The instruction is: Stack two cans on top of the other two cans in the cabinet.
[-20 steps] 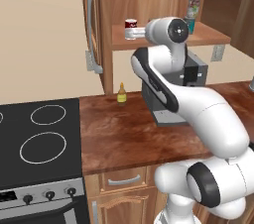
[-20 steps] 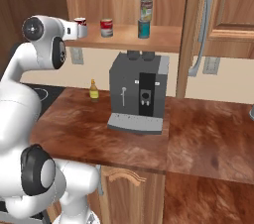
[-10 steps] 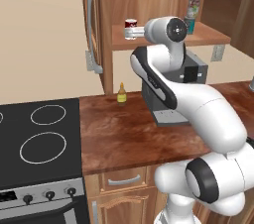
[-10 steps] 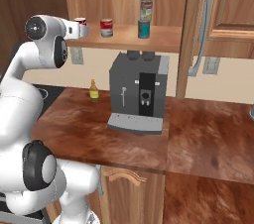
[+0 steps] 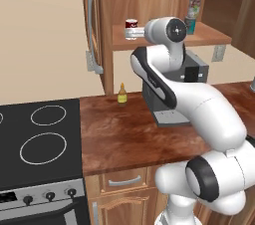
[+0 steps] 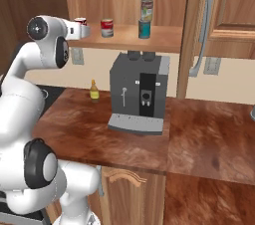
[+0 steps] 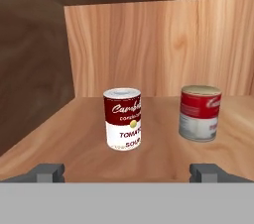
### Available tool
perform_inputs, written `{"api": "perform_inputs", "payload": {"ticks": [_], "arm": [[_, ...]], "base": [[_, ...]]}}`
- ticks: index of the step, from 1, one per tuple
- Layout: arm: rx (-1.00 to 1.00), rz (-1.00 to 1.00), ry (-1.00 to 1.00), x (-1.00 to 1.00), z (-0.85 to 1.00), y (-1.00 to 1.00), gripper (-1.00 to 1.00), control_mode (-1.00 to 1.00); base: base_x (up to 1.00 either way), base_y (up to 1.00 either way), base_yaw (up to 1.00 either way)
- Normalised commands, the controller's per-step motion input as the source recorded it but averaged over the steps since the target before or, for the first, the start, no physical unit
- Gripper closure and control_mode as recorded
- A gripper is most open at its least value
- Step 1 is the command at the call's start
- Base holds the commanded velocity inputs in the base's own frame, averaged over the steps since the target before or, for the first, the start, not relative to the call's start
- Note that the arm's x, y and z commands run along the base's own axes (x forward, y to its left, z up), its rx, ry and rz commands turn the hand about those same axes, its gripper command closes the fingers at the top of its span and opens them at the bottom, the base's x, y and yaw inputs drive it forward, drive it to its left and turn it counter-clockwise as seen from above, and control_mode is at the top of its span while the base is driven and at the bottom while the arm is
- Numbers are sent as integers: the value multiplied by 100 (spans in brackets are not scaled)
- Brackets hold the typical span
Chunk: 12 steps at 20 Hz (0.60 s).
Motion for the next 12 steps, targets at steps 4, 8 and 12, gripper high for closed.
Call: {"api": "perform_inputs", "payload": {"ticks": [4,8,12], "arm": [[0,0,0,20,0,0,-100,-100],[0,0,0,24,0,1,-100,-100],[0,0,0,24,-1,2,-100,-100]], "base": [[0,0,0],[0,0,0],[0,0,0]]}}
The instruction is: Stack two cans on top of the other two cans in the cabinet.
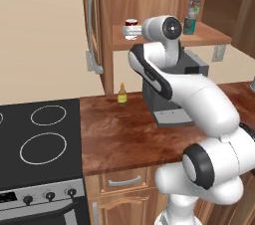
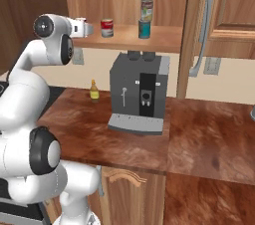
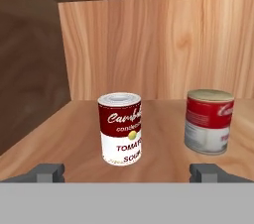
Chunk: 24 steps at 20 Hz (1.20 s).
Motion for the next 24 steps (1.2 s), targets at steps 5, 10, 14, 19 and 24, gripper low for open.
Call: {"api": "perform_inputs", "payload": {"ticks": [5,10,14,19,24], "arm": [[0,0,0,20,-1,5,-100,-100],[0,0,0,9,-3,6,-100,-100],[0,0,0,21,-1,3,-100,-100],[0,0,0,17,0,1,-100,-100],[0,0,0,29,-1,2,-100,-100]], "base": [[0,0,0],[0,0,0],[0,0,0],[0,0,0],[0,0,0]]}}
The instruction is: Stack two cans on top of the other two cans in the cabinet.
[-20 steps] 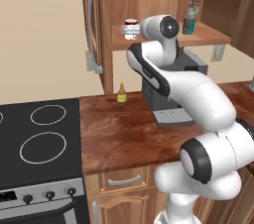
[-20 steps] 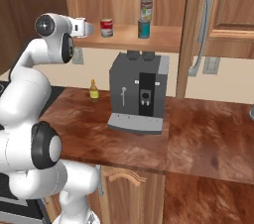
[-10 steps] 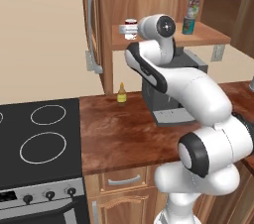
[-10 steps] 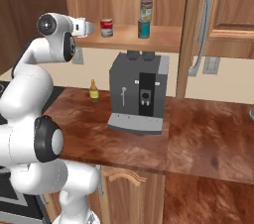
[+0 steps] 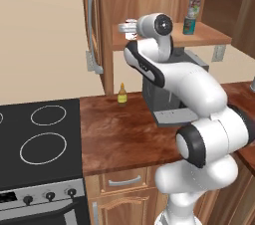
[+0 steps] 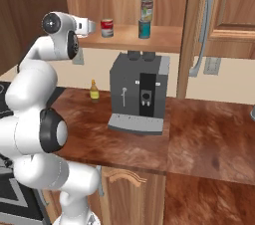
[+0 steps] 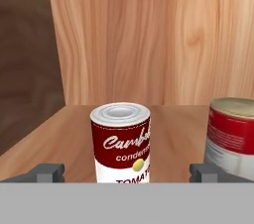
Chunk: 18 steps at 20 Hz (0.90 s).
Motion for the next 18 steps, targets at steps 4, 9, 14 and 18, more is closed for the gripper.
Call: {"api": "perform_inputs", "payload": {"ticks": [4,9,14,18], "arm": [[0,0,0,25,-4,5,-100,-100],[0,0,0,24,-2,11,-100,-100],[0,0,0,18,-1,4,-100,-100],[0,0,0,7,0,0,-100,-100]], "base": [[0,0,0],[0,0,0],[0,0,0],[0,0,0]]}}
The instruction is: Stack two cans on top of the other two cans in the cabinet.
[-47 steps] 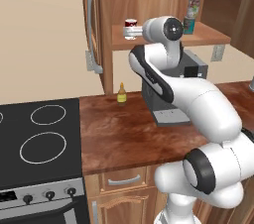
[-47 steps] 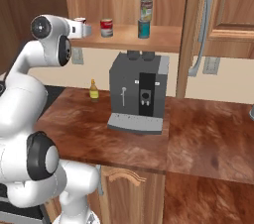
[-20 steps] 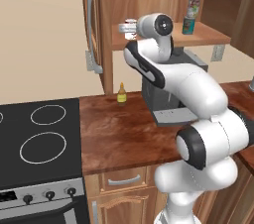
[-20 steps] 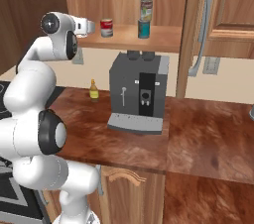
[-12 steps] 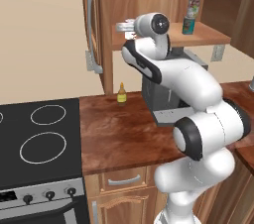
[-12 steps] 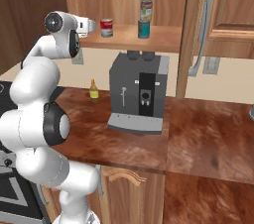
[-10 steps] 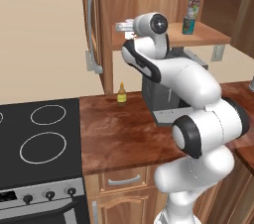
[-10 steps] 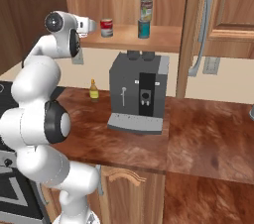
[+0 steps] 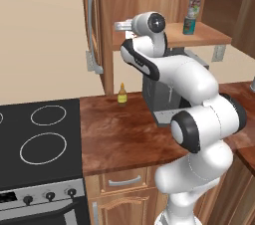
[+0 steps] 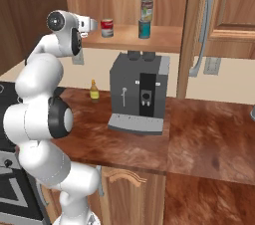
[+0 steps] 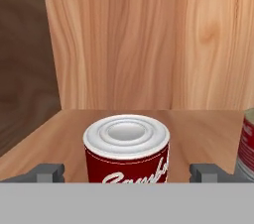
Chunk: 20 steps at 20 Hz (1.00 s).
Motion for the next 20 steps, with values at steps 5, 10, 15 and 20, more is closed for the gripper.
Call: {"api": "perform_inputs", "payload": {"ticks": [5,10,15,20], "arm": [[0,0,0,6,0,0,-100,-100],[0,0,1,9,-1,0,-100,-100],[0,0,0,4,-6,0,-100,-100],[0,0,0,0,-1,0,100,-100]], "base": [[0,0,0],[0,0,0],[0,0,0],[0,0,0]]}}
